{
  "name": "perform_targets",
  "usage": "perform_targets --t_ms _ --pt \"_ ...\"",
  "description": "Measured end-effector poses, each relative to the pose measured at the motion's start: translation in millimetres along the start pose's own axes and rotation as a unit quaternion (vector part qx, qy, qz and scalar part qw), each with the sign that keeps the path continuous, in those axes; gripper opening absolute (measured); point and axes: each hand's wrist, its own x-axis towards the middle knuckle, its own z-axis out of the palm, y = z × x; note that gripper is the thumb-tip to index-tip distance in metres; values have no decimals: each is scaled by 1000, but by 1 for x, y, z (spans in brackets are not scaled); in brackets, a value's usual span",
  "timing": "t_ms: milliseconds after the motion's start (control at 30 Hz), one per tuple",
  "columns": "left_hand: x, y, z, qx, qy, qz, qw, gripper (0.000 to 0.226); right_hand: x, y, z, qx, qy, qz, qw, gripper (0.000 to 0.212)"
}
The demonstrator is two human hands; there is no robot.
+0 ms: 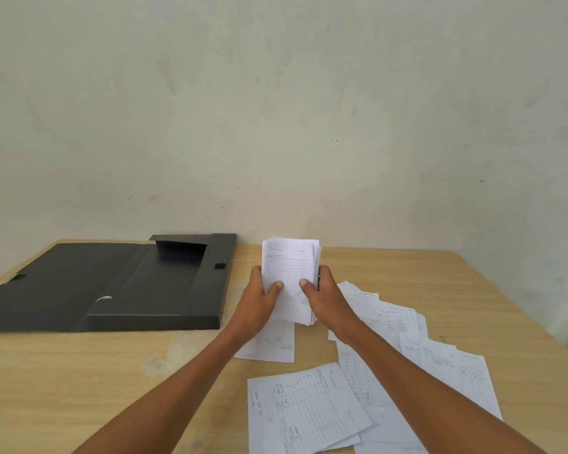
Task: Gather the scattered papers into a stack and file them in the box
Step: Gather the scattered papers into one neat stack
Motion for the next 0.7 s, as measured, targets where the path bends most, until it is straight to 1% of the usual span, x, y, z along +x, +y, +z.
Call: perform_targets --t_ms 67,133,167,233,267,333,367,400,533,633,700 --pt "6 -4 -15 12 -6 -36 999 42 5 1 0 -11 -27 36 999 28" --pt "5 -8 -26 41 -25 -95 994 48 6 9 4 -33 -63 97 993 13" --pt "4 -11 -30 63 -29 -116 991 48 5 13 6 -54 -72 117 989 6" --pt "0 -10 -33 115 -17 -149 982 44 5 18 13 -96 -59 128 985 9" --pt "0 -8 -31 139 -13 -164 976 42 5 17 16 -104 -49 127 985 12" --pt "-1 -2 -27 223 -26 -192 955 42 5 13 21 -101 -40 118 987 22" --pt "-2 1 -25 264 -36 -193 944 42 5 11 23 -96 -41 113 988 25" --pt "-1 2 -22 283 -46 -187 940 41 4 9 24 -92 -41 111 989 25" --pt "4 13 -21 256 -72 -196 944 44 -2 5 21 -58 -44 122 990 20" --pt "7 16 -25 172 -88 -200 961 50 -7 7 16 6 -58 130 990 19" --pt "6 19 -26 119 -101 -189 970 47 -9 9 10 38 -76 137 987 14"
